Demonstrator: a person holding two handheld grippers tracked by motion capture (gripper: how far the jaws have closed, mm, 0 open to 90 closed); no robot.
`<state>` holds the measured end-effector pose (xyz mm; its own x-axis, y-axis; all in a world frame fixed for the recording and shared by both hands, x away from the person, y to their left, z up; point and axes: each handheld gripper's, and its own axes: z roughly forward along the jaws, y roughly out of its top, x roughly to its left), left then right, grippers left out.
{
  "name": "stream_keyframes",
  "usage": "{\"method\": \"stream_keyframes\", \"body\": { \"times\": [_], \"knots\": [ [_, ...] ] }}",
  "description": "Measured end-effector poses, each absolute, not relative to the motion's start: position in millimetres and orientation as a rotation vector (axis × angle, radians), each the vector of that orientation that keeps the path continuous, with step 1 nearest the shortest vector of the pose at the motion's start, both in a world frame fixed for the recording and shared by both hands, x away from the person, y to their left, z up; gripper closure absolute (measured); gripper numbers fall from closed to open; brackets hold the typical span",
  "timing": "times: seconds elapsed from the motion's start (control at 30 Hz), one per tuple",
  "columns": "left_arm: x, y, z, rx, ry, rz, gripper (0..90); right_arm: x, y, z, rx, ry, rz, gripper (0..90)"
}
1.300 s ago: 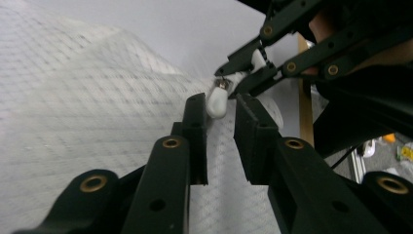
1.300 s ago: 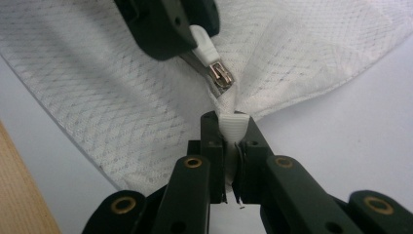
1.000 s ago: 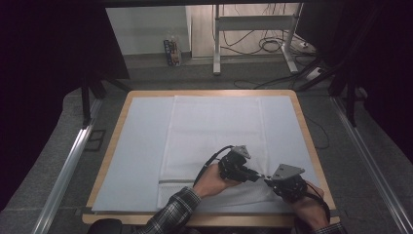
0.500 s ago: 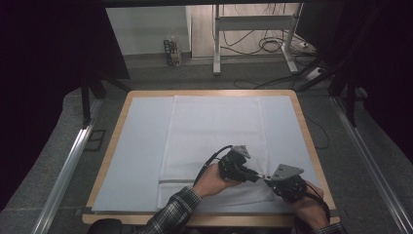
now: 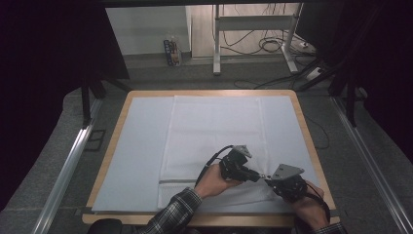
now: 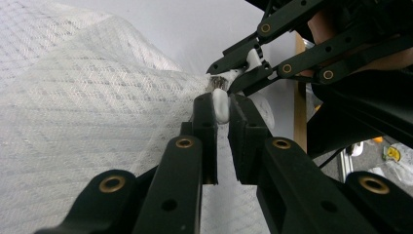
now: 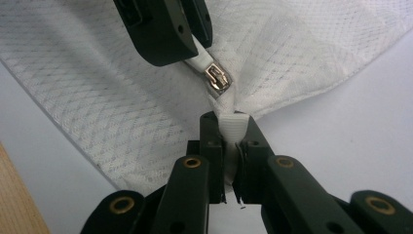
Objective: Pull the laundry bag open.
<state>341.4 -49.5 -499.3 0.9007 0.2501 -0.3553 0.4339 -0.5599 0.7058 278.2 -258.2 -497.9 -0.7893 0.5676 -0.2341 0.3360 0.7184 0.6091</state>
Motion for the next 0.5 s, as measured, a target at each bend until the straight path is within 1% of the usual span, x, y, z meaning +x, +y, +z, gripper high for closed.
{"method": "stream_keyframes", "body": {
  "times": [0.13, 0.17, 0.5],
  "knots": [
    [340.2, -50.0, -499.6, 2.196, 0.479, -0.271, 83.3, 278.5, -258.1, -498.2, 0.705, 2.515, 0.779, 82.5],
    [339.9, -49.9, -500.2, 2.190, 0.478, -0.278, 86.6, 278.6, -258.1, -498.3, 0.708, 2.513, 0.779, 82.3],
    [340.1, -49.0, -499.3, 2.197, 0.465, -0.266, 86.8, 279.7, -260.0, -497.4, 0.720, 2.515, 0.802, 81.5]
  ]
}}
